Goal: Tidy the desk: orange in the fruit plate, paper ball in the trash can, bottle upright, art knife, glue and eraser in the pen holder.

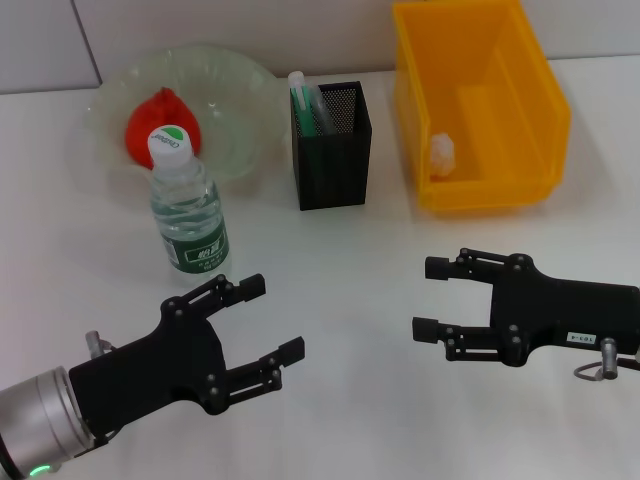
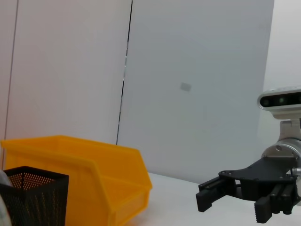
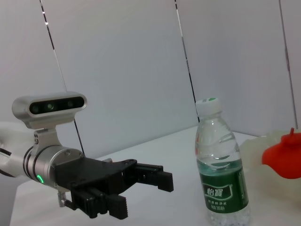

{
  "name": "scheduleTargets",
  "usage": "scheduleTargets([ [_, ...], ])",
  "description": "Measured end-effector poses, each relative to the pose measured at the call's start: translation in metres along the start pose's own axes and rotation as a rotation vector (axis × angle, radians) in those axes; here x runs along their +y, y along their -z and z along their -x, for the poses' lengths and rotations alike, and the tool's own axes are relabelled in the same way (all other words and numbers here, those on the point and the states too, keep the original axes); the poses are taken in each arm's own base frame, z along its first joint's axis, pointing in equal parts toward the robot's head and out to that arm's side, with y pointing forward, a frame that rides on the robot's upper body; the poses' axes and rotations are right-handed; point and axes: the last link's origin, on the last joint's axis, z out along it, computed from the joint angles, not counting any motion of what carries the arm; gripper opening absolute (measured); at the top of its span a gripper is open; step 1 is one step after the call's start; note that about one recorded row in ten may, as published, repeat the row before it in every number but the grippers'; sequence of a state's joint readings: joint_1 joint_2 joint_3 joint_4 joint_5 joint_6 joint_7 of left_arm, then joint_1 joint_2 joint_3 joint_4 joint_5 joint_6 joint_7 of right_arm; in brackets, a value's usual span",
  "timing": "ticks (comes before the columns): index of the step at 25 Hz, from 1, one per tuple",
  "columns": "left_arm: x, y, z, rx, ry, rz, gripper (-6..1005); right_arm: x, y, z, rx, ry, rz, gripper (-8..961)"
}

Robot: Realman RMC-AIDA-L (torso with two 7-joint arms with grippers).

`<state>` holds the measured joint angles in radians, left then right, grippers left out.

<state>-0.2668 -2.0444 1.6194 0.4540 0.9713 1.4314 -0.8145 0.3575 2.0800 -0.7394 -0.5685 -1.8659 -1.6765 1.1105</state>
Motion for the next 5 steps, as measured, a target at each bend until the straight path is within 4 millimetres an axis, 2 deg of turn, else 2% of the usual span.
scheduleTargets([
  [5, 0.001, -0.0008, 0.0001, 0.001, 0.0, 0.004, 815, -0.0002, -0.0003, 0.0004, 0.0, 0.001, 0.001, 795],
])
